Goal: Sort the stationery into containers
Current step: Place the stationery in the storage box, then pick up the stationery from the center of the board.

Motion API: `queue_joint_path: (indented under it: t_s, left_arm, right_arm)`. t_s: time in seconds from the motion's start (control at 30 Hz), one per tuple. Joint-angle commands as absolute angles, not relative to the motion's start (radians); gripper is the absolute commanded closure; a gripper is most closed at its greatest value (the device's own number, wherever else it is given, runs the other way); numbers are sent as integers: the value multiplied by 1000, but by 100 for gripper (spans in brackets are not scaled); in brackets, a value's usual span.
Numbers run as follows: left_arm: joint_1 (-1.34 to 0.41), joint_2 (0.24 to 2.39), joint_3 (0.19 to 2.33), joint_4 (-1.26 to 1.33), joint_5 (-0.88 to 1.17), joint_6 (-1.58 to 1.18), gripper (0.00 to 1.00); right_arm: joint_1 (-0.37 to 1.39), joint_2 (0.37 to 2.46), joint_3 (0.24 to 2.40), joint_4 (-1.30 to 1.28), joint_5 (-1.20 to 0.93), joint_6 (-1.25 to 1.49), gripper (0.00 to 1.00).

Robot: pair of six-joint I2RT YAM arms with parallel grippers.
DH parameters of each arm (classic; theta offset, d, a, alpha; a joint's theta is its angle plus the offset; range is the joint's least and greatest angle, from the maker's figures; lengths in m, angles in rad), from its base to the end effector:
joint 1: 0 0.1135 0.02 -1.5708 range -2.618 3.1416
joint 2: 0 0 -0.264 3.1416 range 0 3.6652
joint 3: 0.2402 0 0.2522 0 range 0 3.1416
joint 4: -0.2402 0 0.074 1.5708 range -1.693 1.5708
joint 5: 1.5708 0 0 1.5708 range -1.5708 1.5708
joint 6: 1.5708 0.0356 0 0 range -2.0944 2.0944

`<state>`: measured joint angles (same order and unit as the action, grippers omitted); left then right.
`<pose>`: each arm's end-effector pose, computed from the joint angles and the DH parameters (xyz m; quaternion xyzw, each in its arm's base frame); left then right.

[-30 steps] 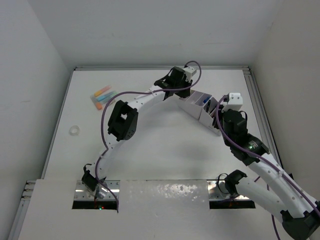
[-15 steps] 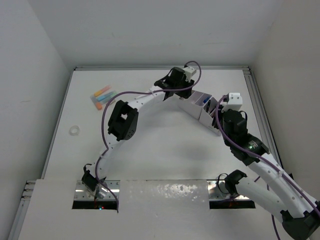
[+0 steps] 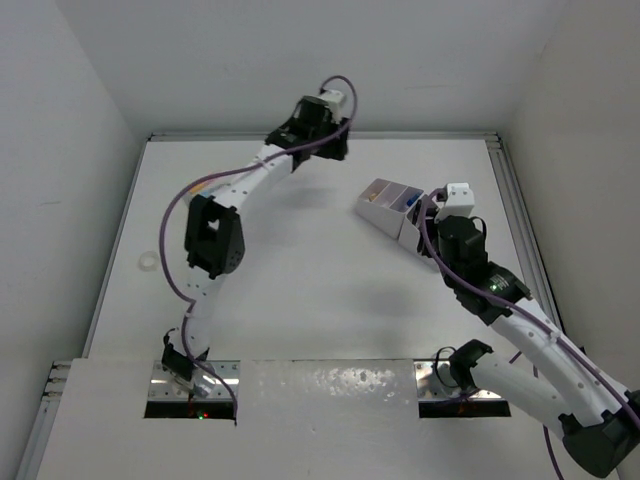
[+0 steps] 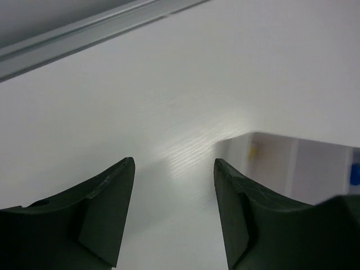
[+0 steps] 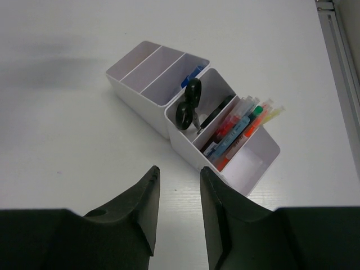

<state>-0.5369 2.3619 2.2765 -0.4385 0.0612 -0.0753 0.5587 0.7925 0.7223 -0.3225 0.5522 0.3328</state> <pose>0.4730 -0.2841 0.2832 0.2129 0.8392 -0.1758 0.4684 0.1622 0.0794 0.3042 0.0603 0.8120 0.0259 0.5800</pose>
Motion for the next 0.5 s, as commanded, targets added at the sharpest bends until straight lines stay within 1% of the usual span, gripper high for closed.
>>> queue_joint_path:
  t_s: [0.0, 0.03, 0.1, 0.2, 0.33, 0.37, 0.47]
  left_arm:
    - [-367, 2168, 2131, -498, -67, -149, 44]
    - [-344, 2114, 2020, -505, -86, -155, 44]
    - [-278, 2062, 1883, -518, -164, -169, 44]
    - [-218, 2040, 1755, -512, -184, -125, 42]
    - [-189, 2086, 1707, -497, -238, 33, 44]
    - [-177, 2103, 1713, -503, -227, 67, 47]
    - [-157, 2167, 1758, -547, -192, 181, 52]
  right_arm:
    - [561, 805, 746, -275, 531, 342, 65]
    - [563, 805, 735, -269, 526, 347, 64]
    - [565, 814, 726, -246, 514, 353, 64]
    - [568, 822, 724, -236, 511, 353, 63]
    - [569, 842, 727, -238, 502, 338, 63]
    - [568, 847, 732, -241, 499, 336, 63]
    - [569, 853, 738, -248, 499, 330, 61]
